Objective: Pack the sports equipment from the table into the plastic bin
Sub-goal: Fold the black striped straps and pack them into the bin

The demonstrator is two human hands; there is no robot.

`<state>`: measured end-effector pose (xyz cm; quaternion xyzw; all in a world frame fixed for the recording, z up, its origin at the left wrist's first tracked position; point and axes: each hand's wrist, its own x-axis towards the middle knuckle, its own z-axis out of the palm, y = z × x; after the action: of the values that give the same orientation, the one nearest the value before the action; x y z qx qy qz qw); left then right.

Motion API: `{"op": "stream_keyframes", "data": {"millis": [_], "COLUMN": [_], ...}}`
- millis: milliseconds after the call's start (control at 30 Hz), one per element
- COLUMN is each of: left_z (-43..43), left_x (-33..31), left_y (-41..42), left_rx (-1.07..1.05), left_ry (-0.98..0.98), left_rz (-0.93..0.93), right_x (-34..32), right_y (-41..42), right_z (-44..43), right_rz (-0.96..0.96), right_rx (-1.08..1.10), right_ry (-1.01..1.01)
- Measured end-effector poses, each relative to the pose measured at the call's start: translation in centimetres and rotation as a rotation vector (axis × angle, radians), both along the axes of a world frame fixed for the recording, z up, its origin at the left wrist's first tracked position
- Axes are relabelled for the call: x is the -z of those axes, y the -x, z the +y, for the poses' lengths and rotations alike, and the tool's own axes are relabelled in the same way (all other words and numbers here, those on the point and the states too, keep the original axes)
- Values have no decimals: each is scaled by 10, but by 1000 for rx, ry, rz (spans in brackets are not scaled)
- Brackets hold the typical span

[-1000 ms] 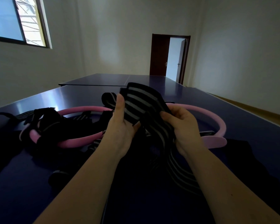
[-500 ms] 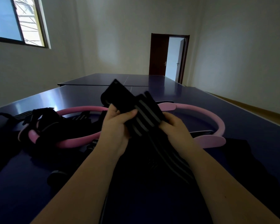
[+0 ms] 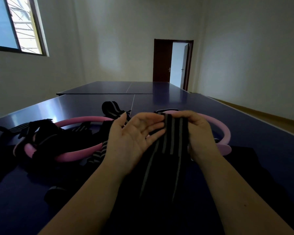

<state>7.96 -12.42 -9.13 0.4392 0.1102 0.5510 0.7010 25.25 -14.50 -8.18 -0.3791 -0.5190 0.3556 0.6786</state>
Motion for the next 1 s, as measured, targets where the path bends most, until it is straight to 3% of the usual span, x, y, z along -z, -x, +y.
{"op": "stream_keyframes", "data": {"millis": [133,233,300,367,500,700,767,1000], "left_z": [8,2,0,0,-8,-13,-7,-4], "left_x": [3,4,7,3,-7,-2,-3,-2], "left_y": [2,1,2,2,0,7,9,9], "left_rx": [-269,-162,-215,-241,-188,-543,-680,-767], "left_ry": [-163,-118,-120,12,69,-230,-264,-215], "left_rz": [270,453,499,488,415,420,457,528], "right_x": [-5,-2,2,7,17,8,8,10], "right_y": [1,6,10,15,15,17,23,32], "right_z": [-6,-7,-6,-5,4,0,-3,-3], "right_rz": [13,-136,-168,-206,-324,-208,-173,-258], "right_rx": [-10,-3,11,64,183,31,-7,-204], "right_ry": [-34,-66,-80,-122,-189,48,115,281]}}
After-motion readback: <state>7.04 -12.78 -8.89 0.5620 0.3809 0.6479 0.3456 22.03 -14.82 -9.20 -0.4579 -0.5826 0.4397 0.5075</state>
